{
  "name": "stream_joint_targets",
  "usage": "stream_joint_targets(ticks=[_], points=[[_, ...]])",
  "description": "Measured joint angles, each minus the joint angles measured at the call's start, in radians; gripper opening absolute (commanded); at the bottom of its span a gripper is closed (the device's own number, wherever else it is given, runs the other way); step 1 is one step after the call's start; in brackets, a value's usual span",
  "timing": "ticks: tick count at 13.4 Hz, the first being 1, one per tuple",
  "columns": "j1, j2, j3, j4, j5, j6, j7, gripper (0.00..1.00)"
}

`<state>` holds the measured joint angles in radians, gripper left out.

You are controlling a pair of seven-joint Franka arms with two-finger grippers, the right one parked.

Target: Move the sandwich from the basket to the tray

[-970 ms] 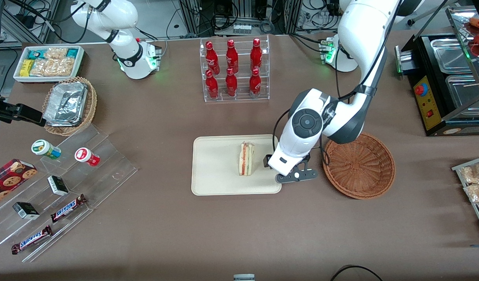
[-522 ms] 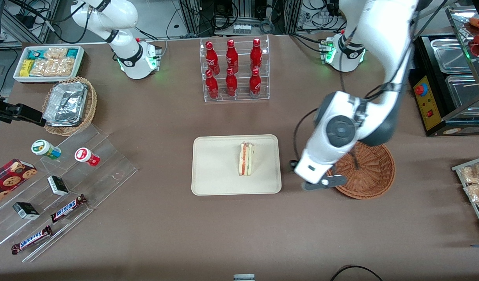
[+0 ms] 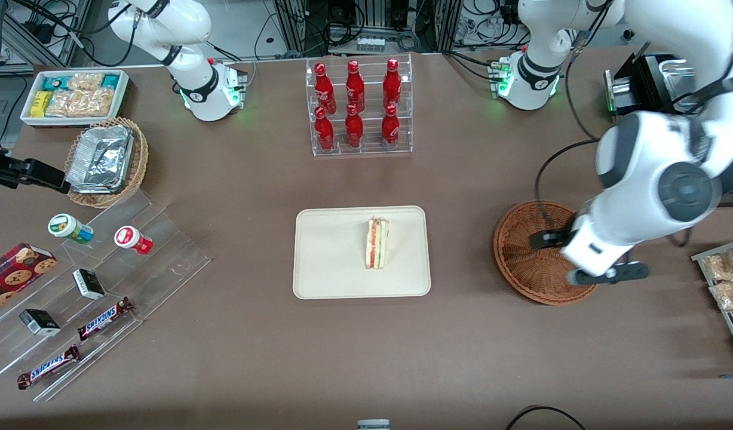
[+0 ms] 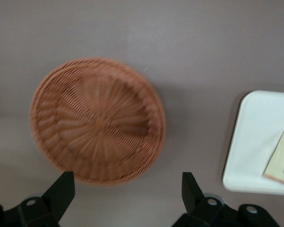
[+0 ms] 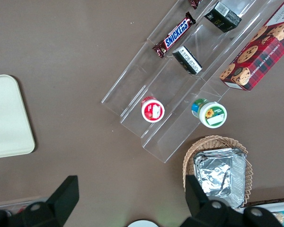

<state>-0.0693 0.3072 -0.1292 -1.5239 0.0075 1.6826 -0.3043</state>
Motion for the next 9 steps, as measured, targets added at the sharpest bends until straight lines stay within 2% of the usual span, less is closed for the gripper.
stream_joint_targets(ticks=[3,9], points=[[0.082,-0.08,-0.048,0.001,0.001,-0.111,0.032,1.0],[0.152,-0.258,-0.048,0.003,0.003,-0.281,0.17,1.0]])
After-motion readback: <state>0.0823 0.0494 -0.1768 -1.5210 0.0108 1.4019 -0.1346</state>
